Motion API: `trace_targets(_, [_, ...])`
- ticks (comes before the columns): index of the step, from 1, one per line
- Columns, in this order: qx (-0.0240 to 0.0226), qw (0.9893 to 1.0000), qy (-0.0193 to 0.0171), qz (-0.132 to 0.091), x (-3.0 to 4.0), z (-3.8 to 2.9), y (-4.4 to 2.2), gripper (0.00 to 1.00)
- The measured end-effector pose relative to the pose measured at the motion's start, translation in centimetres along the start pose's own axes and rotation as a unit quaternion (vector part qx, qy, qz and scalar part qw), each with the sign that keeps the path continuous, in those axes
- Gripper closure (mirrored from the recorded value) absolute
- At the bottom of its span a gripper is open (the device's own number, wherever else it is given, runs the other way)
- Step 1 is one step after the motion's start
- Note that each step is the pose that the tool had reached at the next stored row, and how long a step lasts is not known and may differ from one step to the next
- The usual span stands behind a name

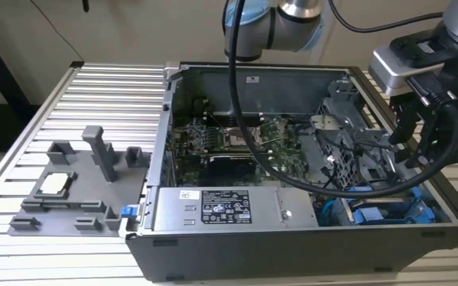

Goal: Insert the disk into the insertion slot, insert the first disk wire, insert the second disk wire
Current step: 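Insert the first disk wire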

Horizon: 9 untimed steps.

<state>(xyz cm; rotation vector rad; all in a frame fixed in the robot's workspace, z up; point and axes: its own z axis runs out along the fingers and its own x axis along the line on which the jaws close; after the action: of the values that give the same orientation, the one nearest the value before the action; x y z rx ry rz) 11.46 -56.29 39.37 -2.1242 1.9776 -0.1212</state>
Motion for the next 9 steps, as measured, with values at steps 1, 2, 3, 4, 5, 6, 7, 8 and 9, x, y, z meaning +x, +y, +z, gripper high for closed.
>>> trace_targets(1, [0.0013,1.0,0.0009,0.0,-0.12,0.08,0.09,0.53])
trace_targets(2, [0.0032,1.0,0.0011,-0.001,-0.21,0.19,0.2,0.53])
trace_targets(3, [0.0047,1.0,0.0013,-0.001,-0.27,0.32,0.26,0.53])
trace_targets(4, [0.0052,1.0,0.0013,-0.001,-0.28,0.39,0.27,0.53])
trace_targets(5, [0.0052,1.0,0.0013,-0.001,-0.27,0.43,0.27,0.53])
trace_targets(6, [0.0052,1.0,0.0013,-0.001,-0.27,0.44,0.28,0.53])
trace_targets(7, [0.0054,1.0,0.0014,-0.002,-0.27,0.44,0.28,0.53])
trace_targets(8, [0.0054,1.0,0.0014,-0.002,-0.27,0.44,0.29,0.53])
trace_targets(9, [0.0054,1.0,0.0014,-0.002,-0.27,0.44,0.29,0.53])
